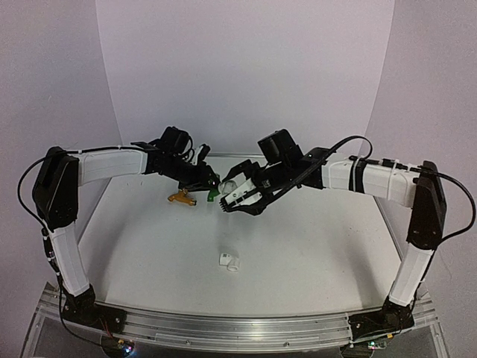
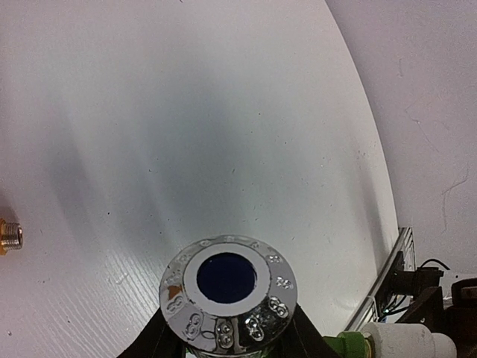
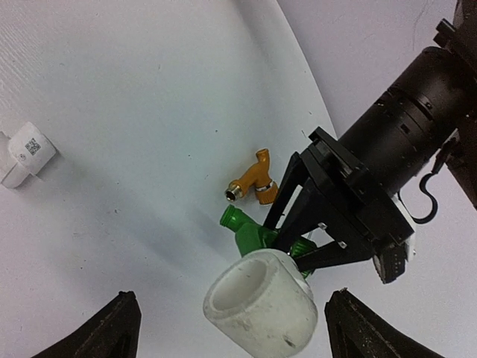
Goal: Install the water faucets
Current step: Screw the water faucet onto the adaptor.
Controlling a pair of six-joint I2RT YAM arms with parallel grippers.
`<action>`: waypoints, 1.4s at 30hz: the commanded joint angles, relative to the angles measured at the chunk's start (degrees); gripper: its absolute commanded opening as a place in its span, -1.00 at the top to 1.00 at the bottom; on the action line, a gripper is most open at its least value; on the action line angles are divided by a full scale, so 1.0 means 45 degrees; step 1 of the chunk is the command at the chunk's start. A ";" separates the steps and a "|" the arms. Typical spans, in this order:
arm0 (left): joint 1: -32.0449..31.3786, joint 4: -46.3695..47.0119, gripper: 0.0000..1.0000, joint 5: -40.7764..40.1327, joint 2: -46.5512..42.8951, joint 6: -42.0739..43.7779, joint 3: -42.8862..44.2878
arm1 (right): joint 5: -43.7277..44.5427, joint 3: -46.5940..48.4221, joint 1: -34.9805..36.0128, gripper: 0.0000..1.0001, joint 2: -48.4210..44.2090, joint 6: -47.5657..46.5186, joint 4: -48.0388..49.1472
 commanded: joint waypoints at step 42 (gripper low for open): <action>-0.0805 0.3459 1.00 -0.6875 -0.1296 -0.2067 0.0134 | 0.6473 0.3500 0.0456 0.95 0.2874 2.9314 0.1502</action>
